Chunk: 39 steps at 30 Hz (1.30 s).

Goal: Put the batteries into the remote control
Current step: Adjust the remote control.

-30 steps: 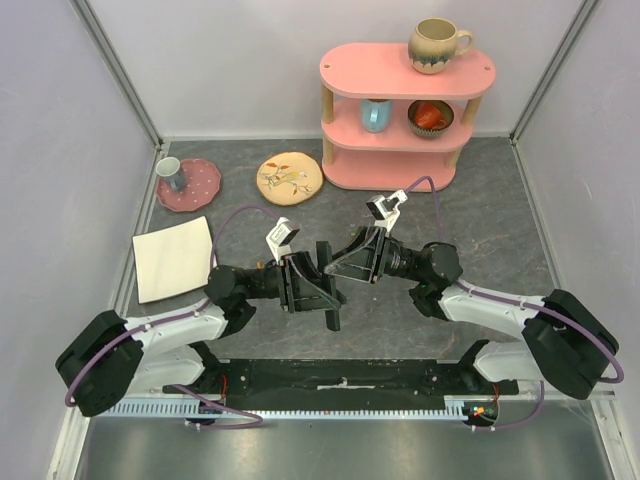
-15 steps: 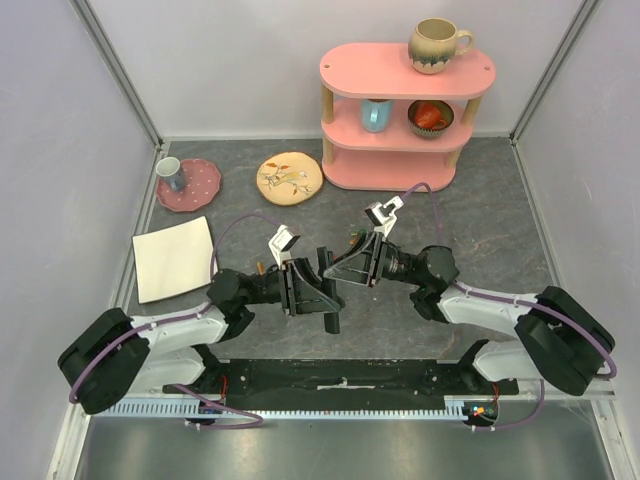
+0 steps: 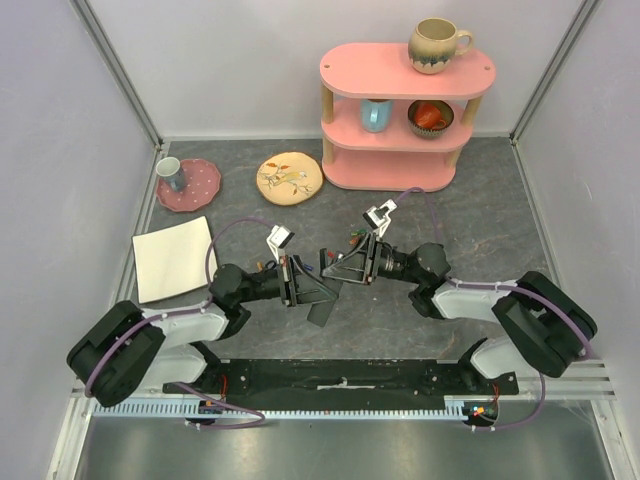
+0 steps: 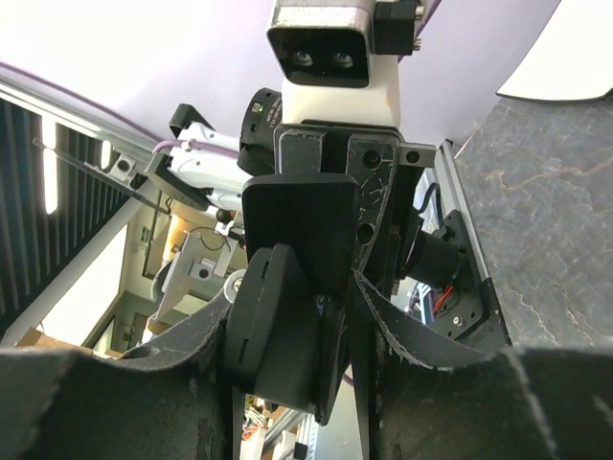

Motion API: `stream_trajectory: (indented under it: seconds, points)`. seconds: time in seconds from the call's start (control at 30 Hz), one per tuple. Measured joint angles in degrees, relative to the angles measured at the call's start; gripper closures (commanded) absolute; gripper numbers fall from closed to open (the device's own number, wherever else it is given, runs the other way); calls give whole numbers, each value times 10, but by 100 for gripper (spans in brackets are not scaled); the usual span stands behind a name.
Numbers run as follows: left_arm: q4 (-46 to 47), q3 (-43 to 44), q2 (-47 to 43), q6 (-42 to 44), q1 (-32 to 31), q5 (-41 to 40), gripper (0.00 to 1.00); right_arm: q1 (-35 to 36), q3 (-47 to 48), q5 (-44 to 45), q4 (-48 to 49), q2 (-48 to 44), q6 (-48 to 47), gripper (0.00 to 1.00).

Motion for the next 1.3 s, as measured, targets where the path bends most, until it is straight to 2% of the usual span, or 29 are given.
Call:
stream_trajectory:
  seconds: [0.17,0.43,0.87,1.07,1.3]
  points:
    - [-5,-1,21,-2,18,16,98,-24,0,-3,0,18,4,60]
    - [2,-2,57,-3,31,21,98,-59,1,-35,-5,37,7,43]
    - [17,1,118,-9,37,27,98,-134,3,-64,-8,33,5,41]
    - [44,7,130,-10,36,33,98,-143,2,-73,-67,-28,-92,39]
    - [35,3,131,-10,36,27,98,-148,2,-59,-212,-120,-215,26]
